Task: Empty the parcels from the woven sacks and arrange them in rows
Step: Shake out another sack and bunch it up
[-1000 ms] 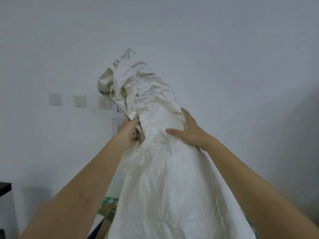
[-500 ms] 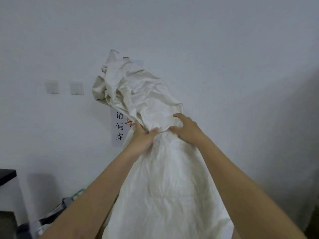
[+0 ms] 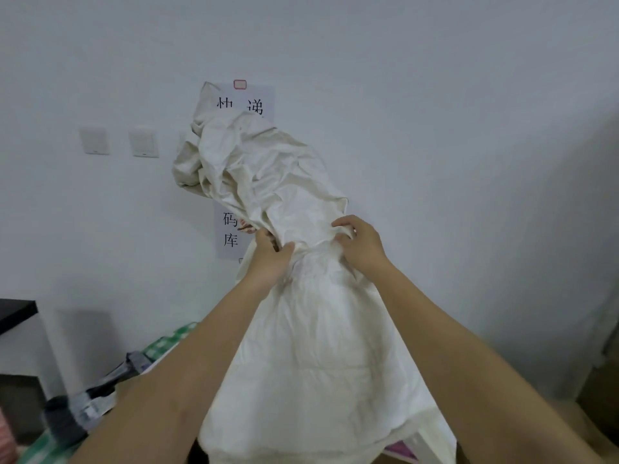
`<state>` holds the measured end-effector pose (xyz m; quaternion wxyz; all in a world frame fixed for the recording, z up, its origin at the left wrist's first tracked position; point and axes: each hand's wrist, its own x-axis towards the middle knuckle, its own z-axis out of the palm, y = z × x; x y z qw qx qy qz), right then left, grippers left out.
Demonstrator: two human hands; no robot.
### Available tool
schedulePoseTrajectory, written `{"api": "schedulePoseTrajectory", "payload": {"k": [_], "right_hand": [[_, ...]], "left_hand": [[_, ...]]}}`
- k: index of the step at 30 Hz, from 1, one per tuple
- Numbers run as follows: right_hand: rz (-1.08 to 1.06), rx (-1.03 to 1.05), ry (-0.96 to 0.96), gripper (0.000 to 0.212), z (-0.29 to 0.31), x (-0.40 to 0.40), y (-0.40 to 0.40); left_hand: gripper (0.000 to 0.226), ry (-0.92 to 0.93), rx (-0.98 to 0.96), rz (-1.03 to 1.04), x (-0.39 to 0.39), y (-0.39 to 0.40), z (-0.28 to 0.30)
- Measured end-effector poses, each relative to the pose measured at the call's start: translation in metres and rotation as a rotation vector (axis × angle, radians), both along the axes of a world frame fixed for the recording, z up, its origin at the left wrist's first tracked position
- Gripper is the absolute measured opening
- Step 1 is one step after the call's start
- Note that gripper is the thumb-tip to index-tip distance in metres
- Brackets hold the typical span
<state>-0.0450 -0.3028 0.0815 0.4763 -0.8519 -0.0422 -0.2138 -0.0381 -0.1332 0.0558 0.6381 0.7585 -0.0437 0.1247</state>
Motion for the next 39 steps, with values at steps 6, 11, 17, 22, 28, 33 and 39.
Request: {"api": "schedulePoseTrajectory", "payload": {"k": [6,11,17,22,28,33,39], "right_hand": [[0.008,0.16,0.101,0.027,0.017,0.0,-0.006],[0.091,0.085,0.312,0.055,0.028,0.0,-0.011],[0.243,-0.024,0.414,0.061,0.041,0.009,-0.009],[0.235,-0.195,0.63,0.052,0.048,0.027,-0.008],[0.09,-0.152,0.226,0.038,0.078,0.045,0.011],[0.037,0.054,-0.157,0.037,0.113,0.044,0.022],[0.108,0.232,-0.34,0.041,0.141,0.032,0.03]], "left_hand": [[0.032,-0.06,-0.122,-0.016,0.001,-0.005,0.009],[0.032,0.064,-0.303,-0.185,0.012,0.006,0.016],[0.053,0.078,-0.363,-0.208,0.02,0.007,0.021],[0.013,0.069,-0.275,-0.079,0.03,0.001,0.023],[0.029,0.008,-0.233,-0.05,0.051,0.001,0.071],[0.026,-0.102,-0.192,-0.059,0.065,0.005,0.13],[0.028,-0.2,-0.212,-0.117,0.057,0.008,0.174]]}}
